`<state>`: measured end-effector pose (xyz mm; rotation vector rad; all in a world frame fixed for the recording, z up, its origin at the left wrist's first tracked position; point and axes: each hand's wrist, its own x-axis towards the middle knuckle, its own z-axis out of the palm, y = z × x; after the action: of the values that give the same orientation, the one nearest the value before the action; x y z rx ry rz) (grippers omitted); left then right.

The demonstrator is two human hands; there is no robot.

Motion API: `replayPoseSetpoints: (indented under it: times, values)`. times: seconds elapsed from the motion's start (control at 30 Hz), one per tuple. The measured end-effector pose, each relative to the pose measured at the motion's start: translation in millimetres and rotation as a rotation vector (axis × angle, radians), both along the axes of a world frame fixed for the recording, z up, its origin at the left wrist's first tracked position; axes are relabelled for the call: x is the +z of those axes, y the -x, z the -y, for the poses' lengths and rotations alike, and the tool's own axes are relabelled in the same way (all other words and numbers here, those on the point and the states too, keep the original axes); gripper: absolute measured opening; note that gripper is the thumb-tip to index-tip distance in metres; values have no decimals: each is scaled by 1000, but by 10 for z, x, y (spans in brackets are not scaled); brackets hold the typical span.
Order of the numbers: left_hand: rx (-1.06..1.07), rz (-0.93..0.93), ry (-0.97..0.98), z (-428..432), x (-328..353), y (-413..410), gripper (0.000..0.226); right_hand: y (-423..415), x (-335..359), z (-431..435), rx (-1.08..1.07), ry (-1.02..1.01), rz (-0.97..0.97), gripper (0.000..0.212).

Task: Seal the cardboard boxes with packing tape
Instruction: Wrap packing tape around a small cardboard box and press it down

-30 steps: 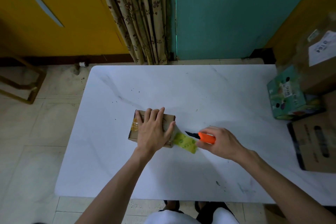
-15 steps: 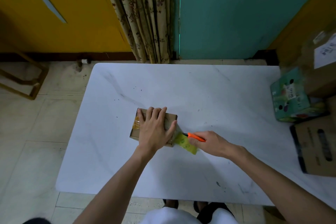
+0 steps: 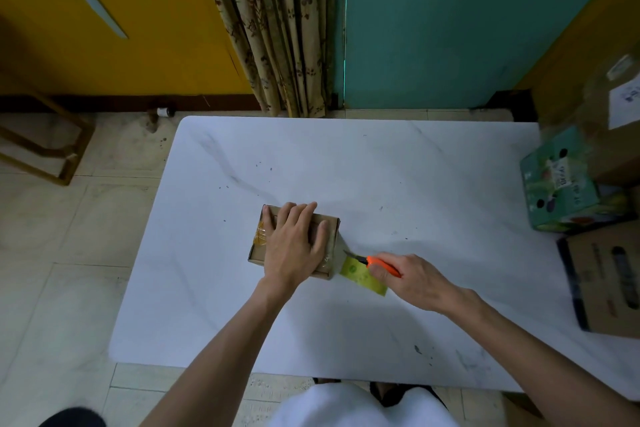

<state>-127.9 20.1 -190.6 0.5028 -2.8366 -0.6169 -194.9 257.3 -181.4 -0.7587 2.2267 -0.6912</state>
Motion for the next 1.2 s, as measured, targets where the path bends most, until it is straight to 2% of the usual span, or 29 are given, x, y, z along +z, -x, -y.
replayPoseSetpoints:
  times: [0.1,0.2,0.33,0.43,0.7,1.03,1.2]
  values:
    - [1,-6,8,1,3,-2,50,-12,42,-8,-15,-5,-70,45]
    - [0,-14,9,-1,5,-4,50,7,71,-26,-22,-11,-126,44]
    - [-5,-28,23,-6,9,-5,49,41,121,-51,-44,-19,-149,55]
    - [-2,-31,25,-4,10,-7,49,81,184,-40,-36,-22,-164,50]
    - [3,-27,34,-8,0,4,46,109,88,-1,64,-81,-123,59]
    - [5,-41,36,-12,3,-6,47,207,131,16,190,-181,-261,41]
    - [7,-39,43,-12,-12,-2,48,289,208,35,212,-229,-232,38]
